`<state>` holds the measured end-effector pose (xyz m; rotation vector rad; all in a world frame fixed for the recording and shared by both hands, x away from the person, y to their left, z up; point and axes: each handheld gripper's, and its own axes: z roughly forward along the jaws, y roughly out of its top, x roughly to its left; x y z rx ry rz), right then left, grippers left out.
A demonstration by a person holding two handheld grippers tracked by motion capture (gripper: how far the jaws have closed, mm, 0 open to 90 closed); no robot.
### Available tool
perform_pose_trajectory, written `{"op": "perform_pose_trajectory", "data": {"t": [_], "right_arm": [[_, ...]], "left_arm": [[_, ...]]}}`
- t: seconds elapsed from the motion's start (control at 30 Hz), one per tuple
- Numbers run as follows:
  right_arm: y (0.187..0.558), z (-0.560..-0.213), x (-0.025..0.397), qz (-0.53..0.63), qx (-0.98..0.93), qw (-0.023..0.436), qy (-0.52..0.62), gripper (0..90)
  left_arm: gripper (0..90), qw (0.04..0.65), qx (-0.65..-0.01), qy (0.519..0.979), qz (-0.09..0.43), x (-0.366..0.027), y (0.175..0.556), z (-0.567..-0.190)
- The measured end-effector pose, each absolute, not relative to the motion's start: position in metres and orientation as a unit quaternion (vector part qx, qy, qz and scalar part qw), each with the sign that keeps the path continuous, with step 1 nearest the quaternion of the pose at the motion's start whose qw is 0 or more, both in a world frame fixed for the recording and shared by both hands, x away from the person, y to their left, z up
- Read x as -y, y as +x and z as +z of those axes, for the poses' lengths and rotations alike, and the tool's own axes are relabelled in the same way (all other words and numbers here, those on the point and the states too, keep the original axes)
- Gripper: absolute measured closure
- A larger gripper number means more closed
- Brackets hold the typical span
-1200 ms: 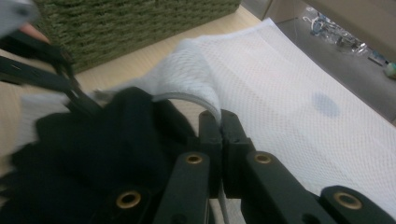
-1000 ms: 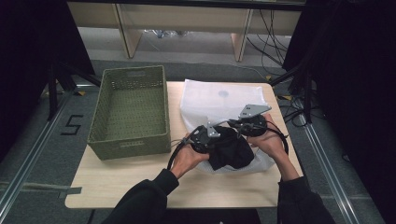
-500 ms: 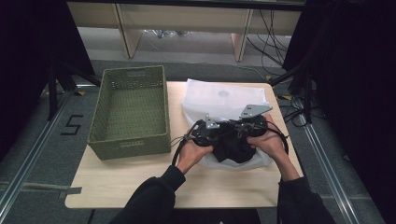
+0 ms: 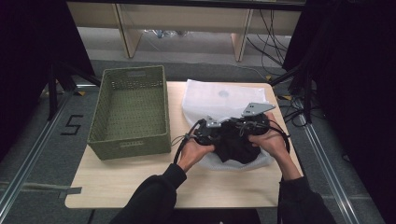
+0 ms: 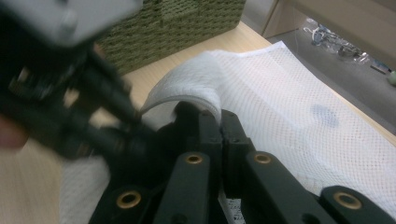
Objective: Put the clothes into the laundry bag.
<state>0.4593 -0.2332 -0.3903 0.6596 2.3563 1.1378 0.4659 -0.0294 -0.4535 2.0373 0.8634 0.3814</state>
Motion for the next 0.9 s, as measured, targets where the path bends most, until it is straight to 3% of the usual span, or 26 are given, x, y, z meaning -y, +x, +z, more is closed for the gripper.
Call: {"op": "perform_pose_trajectory", "data": {"t": [0.13,0.27,0.43,0.63,0.83,0.87,0.9], "right_arm": [[0.458,-0.39,0.235,0.408,-0.852,0.219,0.244,90.0],[0.461,-0.397,0.236,0.402,-0.857,0.21,0.244,90.0],[0.46,-0.398,0.243,0.403,-0.854,0.207,0.258,90.0],[0.459,-0.398,0.24,0.399,-0.856,0.213,0.25,90.0],[0.457,-0.401,0.24,0.399,-0.857,0.202,0.255,90.0],[0.458,-0.401,0.24,0.398,-0.86,0.205,0.245,90.0],[0.456,-0.401,0.241,0.397,-0.858,0.21,0.25,90.0]], "left_arm": [[75.3,0.42,-0.362,0.819,0.149,0.024,0.47,-0.455],[51.0,0.421,-0.369,0.817,0.138,0.022,0.463,-0.455],[33.7,0.403,-0.353,0.83,0.156,0.012,0.435,-0.445],[28.8,0.376,-0.326,0.856,0.138,0.021,0.412,-0.461],[26.0,0.356,-0.326,0.866,0.133,0.033,0.43,-0.489],[27.2,0.358,-0.33,0.864,0.13,0.035,0.436,-0.493],[36.5,0.359,-0.332,0.861,0.139,0.036,0.439,-0.494]]}}
